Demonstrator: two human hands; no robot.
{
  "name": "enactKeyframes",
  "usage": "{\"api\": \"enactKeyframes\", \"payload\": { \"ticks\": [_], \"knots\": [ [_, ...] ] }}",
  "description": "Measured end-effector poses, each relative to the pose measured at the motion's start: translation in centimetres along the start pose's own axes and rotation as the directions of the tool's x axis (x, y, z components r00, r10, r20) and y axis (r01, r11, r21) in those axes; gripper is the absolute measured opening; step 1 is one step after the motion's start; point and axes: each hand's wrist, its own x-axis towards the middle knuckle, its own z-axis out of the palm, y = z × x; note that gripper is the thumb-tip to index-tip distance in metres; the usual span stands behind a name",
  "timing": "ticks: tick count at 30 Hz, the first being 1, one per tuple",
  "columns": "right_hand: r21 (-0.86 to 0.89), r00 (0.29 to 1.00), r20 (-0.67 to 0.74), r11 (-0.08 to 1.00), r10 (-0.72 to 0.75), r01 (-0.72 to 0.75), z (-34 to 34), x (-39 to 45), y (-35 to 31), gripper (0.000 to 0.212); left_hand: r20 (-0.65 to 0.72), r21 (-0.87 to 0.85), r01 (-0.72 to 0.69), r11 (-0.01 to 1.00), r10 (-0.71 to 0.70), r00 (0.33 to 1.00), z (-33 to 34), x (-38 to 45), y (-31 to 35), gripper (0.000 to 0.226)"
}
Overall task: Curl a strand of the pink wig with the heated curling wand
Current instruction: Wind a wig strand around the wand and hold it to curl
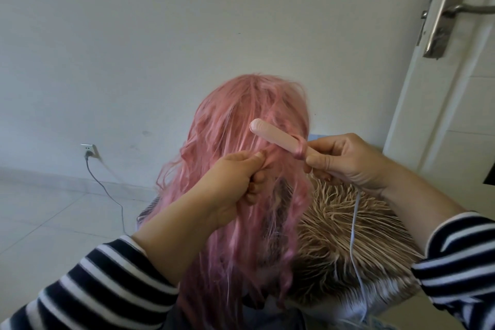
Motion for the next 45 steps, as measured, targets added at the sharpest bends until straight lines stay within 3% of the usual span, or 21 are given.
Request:
{"api": "enactKeyframes", "payload": {
  "ticks": [4, 6, 9, 11, 17, 26, 35, 45],
  "knots": [
    [-0.007, 1.0, 0.006, 1.0, -0.006, 0.006, 0.0, 0.1, 0.0, 0.061, 0.004, 0.055, -0.037, 0.998, 0.036, 0.999, -0.4, 0.2, 0.5, 0.017],
    [-0.013, 1.0, 0.005, 1.0, -0.004, 0.005, 0.0, 0.0, 0.0, 0.059, 0.003, 0.051, -0.047, 0.998, 0.047, 0.999, -0.8, 0.3, 0.8, 0.02],
    [-0.028, 1.0, 0.015, 1.0, 0.005, -0.004, 0.2, -0.3, -0.4, 0.028, -0.002, 0.085, -0.065, 0.994, 0.065, 0.998, -1.1, 0.3, 1.2, 0.018],
    [-0.033, 1.0, 0.01, 0.999, 0.005, -0.005, 0.2, -0.3, -0.5, 0.02, -0.004, 0.098, -0.07, 0.993, 0.071, 0.997, -1.3, 0.2, 1.3, 0.017],
    [-0.022, 0.999, 0.03, 1.0, -0.015, 0.016, 0.3, 0.0, -0.1, 0.058, -0.02, 0.079, -0.104, 0.991, 0.106, 0.994, -1.5, 0.2, 1.8, 0.02],
    [-0.023, 0.999, 0.035, 1.0, -0.012, 0.013, 0.5, 0.0, -0.2, 0.049, -0.09, 0.172, -0.173, 0.97, 0.19, 0.978, -2.0, 0.5, 2.7, 0.024],
    [-0.032, 1.0, 0.024, 0.999, -0.005, 0.006, 0.4, 0.0, -0.1, 0.06, -0.151, 0.225, -0.257, 0.94, 0.294, 0.944, -2.3, 0.4, 3.2, 0.028],
    [-0.042, 1.0, 0.031, 0.999, 0.003, -0.002, 0.2, -0.4, 0.2, 0.065, -0.188, 0.107, -0.311, 0.944, 0.326, 0.926, -2.3, -1.0, 3.3, 0.031]
  ]
}}
